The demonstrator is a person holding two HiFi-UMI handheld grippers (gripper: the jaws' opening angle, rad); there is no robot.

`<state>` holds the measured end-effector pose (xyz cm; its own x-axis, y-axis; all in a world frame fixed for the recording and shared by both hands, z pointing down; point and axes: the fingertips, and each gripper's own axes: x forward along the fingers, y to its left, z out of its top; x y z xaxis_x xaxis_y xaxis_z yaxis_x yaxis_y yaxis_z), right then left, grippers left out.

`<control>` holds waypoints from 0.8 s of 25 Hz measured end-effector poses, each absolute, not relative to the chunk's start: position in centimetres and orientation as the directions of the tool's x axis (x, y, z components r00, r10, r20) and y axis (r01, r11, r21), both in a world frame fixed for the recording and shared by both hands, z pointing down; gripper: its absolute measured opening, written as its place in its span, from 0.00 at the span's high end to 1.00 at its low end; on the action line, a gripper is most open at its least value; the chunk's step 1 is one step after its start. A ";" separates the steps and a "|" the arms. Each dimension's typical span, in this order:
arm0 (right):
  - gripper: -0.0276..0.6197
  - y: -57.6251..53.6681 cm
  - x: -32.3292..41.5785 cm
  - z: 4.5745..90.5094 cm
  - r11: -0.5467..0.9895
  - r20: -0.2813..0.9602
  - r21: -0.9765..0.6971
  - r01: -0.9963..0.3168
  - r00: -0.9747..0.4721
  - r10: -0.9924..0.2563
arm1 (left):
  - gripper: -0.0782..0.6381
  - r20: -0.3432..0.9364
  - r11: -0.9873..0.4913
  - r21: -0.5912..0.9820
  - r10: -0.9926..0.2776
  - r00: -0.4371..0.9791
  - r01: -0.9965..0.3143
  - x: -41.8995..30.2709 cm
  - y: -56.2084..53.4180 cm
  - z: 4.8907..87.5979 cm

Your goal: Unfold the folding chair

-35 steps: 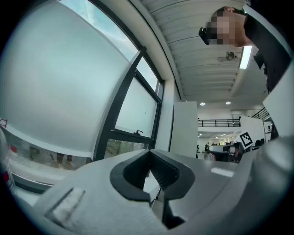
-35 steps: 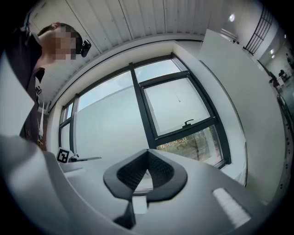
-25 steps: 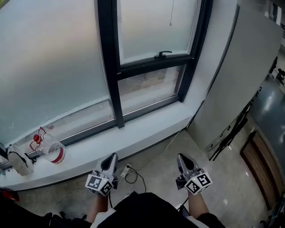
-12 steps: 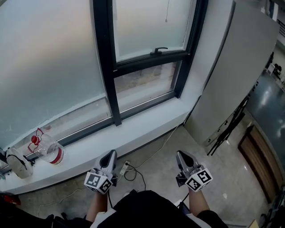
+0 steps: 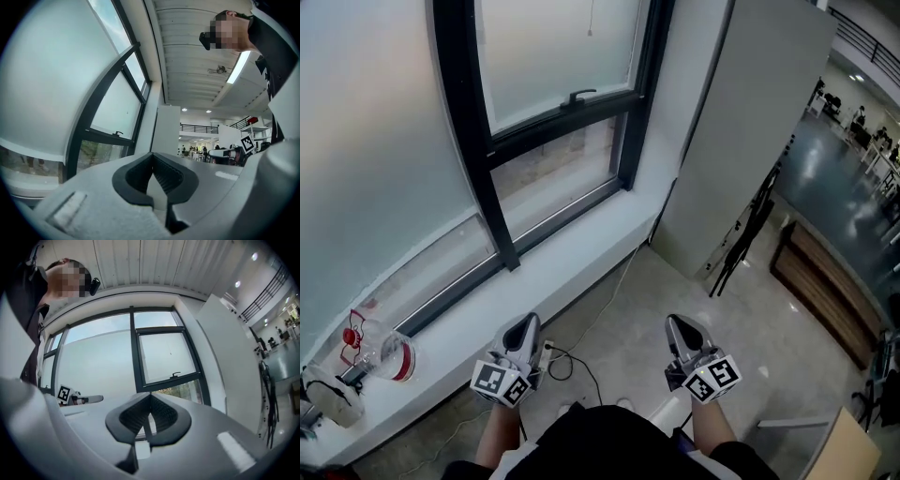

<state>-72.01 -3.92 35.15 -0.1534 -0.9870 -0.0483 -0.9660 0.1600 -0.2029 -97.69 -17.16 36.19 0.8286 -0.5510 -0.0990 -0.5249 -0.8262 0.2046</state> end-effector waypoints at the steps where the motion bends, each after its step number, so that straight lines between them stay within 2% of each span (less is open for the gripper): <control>1: 0.95 -3.2 -71.5 35.1 0.123 -0.050 -0.217 -0.968 -0.115 -0.992 | 0.89 -0.100 -0.840 0.206 -0.528 0.843 -0.502 -97.2 -17.3 36.2; 6: 0.95 1.5 -69.4 34.8 -0.018 -0.050 -0.332 -0.943 0.037 -0.998 | 0.89 -0.101 -0.894 0.219 -0.420 0.902 -0.392 -94.5 -16.5 36.4; 11: 0.95 5.7 -67.1 34.4 -0.131 -0.055 -0.341 -0.931 0.158 -0.986 | 0.89 -0.083 -0.924 0.225 -0.335 0.939 -0.309 -91.2 -14.8 36.5; 20: 0.95 10.2 -59.7 34.5 -0.142 -0.091 -0.381 -0.914 0.190 -0.978 | 0.89 -0.098 -0.958 0.187 -0.236 0.967 -0.215 -80.8 -10.4 35.9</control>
<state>-59.66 10.22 34.47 0.1899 -0.9776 -0.0909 -0.9137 -0.1421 -0.3807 -80.79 -10.40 35.88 0.9668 -0.2363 -0.0975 -0.2155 -0.9585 0.1867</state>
